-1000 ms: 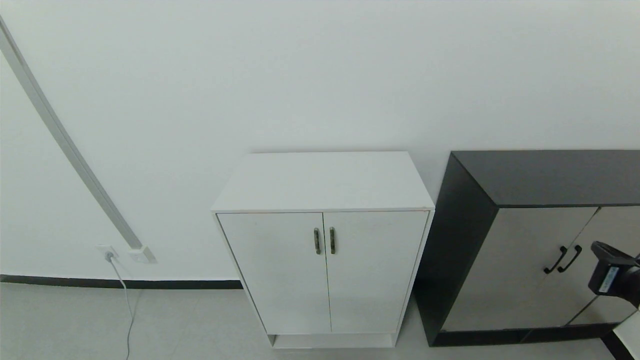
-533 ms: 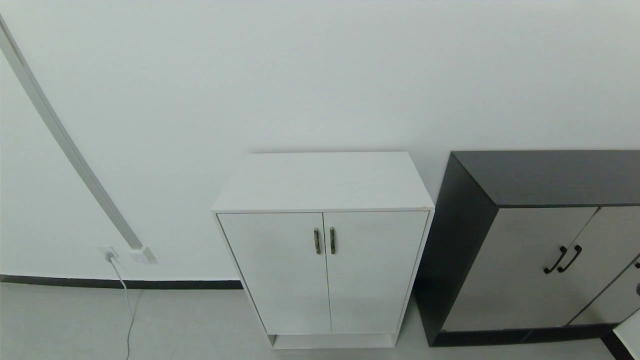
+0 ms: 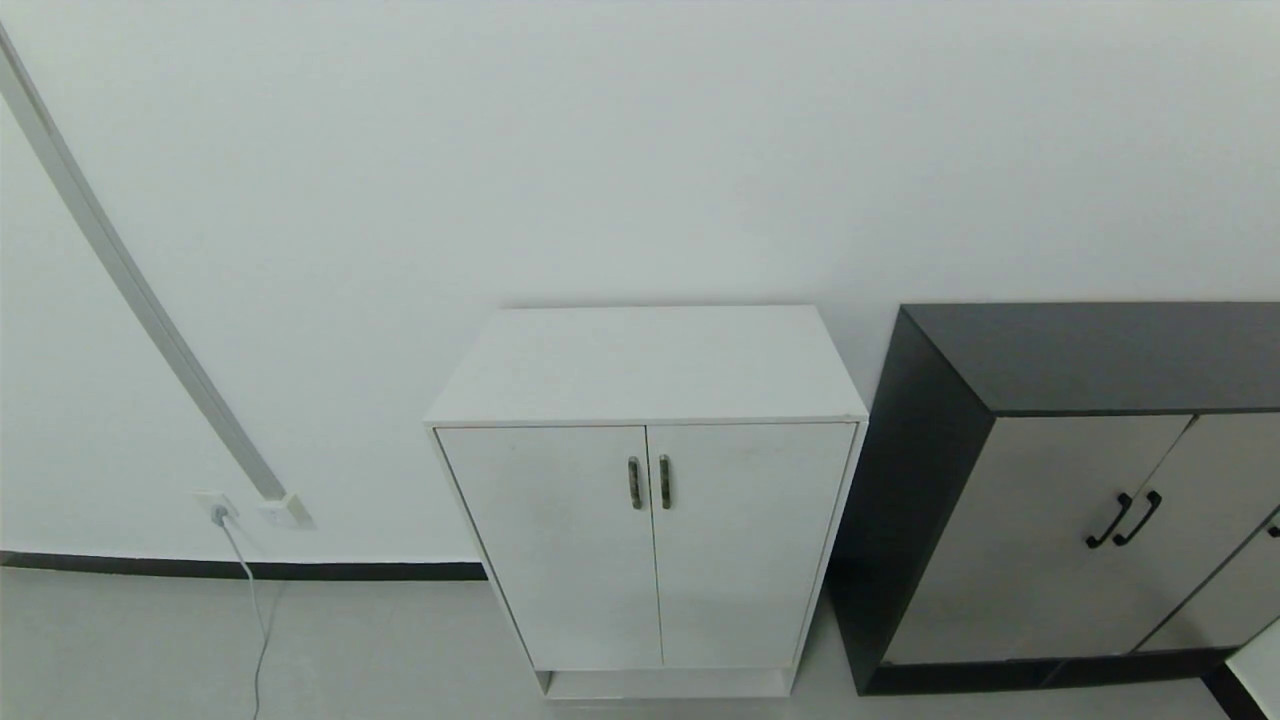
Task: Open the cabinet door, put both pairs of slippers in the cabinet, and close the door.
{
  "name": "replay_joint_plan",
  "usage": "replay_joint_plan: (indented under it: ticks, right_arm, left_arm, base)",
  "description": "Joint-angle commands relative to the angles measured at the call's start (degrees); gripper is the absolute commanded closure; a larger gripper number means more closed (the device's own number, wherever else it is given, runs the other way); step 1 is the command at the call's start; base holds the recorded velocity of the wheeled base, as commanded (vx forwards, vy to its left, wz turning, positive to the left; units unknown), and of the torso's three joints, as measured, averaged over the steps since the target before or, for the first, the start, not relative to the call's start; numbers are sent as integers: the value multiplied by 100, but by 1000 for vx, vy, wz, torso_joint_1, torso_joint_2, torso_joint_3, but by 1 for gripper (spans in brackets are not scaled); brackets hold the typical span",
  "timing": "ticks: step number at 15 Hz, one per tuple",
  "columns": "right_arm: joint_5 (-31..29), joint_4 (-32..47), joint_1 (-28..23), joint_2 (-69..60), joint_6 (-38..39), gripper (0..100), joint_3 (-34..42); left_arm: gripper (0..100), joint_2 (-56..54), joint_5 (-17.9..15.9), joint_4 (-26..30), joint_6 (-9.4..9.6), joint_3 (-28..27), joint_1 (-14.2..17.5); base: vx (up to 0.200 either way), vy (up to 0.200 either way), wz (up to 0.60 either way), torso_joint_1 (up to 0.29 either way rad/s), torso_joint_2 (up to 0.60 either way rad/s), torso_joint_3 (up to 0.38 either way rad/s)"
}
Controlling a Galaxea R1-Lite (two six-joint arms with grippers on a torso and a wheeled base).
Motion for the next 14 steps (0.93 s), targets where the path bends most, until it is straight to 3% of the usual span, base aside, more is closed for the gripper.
replay_joint_plan:
  ticks: [1,8,14]
  right_arm:
    - [147,352,4,-865,-2,100,256]
    - [385,633,83,-1621,-2,100,801]
    - [411,290,197,-1911,-2,100,1100]
  left_arm:
    - [100,-1,-2,1,-2,1,4]
    - [100,-1,7,1,-2,1,4]
    - [100,-1,7,1,-2,10,4]
  base:
    - [0,0,0,0,0,0]
    - [0,0,0,0,0,0]
    - [0,0,0,0,0,0]
